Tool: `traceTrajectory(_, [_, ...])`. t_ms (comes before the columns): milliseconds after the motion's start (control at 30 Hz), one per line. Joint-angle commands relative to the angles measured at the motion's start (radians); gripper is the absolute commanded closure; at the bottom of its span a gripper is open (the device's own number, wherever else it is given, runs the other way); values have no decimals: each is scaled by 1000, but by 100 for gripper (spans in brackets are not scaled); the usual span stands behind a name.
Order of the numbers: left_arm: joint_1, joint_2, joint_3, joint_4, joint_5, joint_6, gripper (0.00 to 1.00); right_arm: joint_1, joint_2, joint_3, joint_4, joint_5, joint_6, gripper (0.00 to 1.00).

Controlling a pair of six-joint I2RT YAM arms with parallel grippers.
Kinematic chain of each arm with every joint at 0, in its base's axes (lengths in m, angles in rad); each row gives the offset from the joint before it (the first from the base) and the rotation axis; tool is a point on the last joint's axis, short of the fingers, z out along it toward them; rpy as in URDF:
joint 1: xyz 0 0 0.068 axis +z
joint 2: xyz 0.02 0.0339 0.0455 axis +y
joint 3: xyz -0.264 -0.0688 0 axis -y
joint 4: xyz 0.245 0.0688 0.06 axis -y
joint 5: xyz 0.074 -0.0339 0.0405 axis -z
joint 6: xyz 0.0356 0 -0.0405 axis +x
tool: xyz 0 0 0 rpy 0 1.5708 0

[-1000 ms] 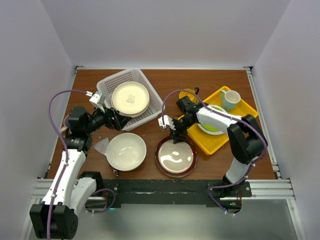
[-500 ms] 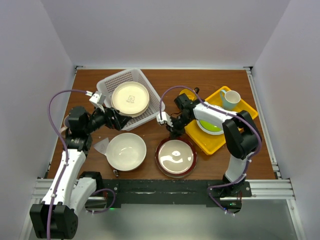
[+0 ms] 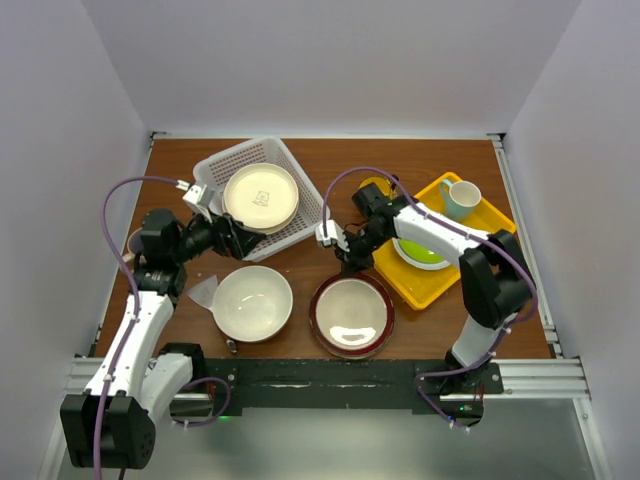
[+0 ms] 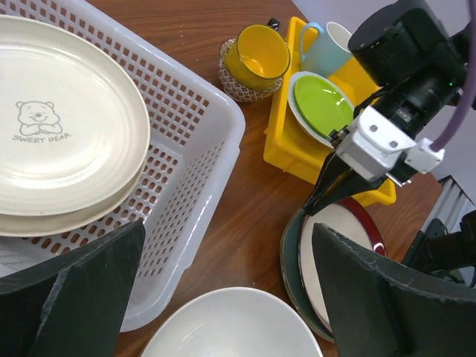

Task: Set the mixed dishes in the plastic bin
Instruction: Pick up the plate at the center of the board.

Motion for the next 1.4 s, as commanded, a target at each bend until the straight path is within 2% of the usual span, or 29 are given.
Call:
traceTrajectory(0, [6,10,-15,65,47,-17,0,5,-107,-2,10,-25,-26,100])
traceTrajectory(400, [-8,28,-25,93,104,-49,1,-41,-211,-68,50,-97,14,100])
traceTrajectory(900, [-165,31,-4,19,-3,-2,1,-121,-272,-91,45,-208,6,100])
traceTrajectory(1367, [-219,30,2,10,-17,5,1,-152,-311,-104,48,-251,7,100])
